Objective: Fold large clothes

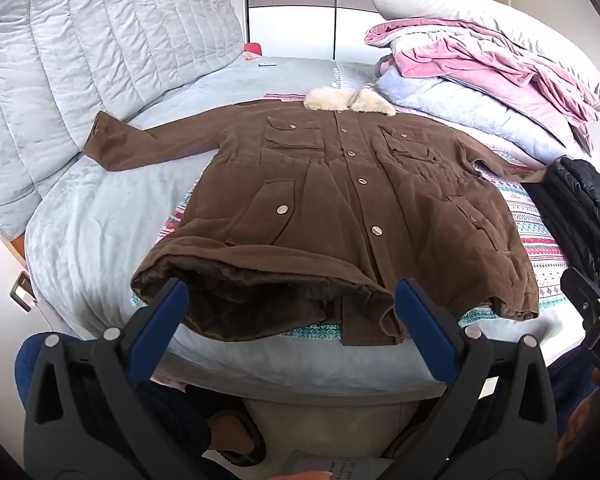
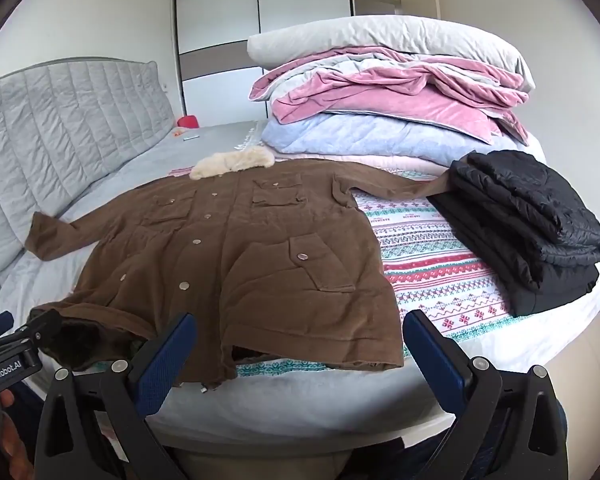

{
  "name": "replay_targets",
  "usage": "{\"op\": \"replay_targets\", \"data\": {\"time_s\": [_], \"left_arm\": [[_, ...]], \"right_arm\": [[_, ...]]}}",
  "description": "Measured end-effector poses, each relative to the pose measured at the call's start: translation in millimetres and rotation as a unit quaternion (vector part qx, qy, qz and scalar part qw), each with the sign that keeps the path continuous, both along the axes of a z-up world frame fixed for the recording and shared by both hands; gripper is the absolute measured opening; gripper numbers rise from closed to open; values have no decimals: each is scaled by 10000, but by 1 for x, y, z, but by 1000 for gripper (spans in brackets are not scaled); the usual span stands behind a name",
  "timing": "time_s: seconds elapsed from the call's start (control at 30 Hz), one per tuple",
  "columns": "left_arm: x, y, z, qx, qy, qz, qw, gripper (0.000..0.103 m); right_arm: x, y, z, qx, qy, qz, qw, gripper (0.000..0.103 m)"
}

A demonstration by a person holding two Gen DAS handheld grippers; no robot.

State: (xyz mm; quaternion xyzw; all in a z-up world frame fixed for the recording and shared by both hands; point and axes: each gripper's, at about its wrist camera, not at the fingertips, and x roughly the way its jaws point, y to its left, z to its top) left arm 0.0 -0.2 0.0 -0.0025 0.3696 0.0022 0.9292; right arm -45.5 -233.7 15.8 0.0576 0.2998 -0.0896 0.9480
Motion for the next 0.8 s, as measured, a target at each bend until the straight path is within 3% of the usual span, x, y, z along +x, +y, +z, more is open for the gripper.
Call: {"op": "replay_targets", "data": {"time_s": [0.47,0.8], "left_arm": [[3,-1,-3,1,13,16,10000,103],[8,18,-10,-271,37,57,9996,103]], "right_arm": [[3,3,-2,-66,46,-91,9999,103],[3,2,-1,-201,10,-288,9994,103]]}}
